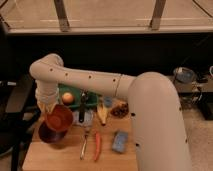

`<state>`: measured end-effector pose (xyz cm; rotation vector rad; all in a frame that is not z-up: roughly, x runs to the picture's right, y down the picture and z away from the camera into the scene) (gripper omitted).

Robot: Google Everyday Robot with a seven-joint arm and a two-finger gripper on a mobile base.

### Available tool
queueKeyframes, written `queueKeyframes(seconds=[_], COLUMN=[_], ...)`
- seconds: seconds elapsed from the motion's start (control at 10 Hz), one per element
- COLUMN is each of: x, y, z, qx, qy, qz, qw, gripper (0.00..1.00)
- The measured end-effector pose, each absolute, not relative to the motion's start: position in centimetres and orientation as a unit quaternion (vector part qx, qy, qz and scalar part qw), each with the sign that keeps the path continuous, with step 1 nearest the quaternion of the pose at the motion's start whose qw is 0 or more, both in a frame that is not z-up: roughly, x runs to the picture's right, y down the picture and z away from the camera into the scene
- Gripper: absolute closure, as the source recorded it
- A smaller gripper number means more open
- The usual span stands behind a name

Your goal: Stack bowls on top of each other

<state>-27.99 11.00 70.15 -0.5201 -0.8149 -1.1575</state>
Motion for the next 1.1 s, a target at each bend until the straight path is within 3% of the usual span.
queueKeyframes(seconds=[0.6, 1.1], x=[-28.5, -28.5], y=[12.5, 12.5], z=[70.6, 70.7], qx=[-0.247, -0.247], qy=[-0.392, -0.393], qz=[-0.518, -0.517], qw=[0.719, 0.719], gripper=[0.29, 0.26])
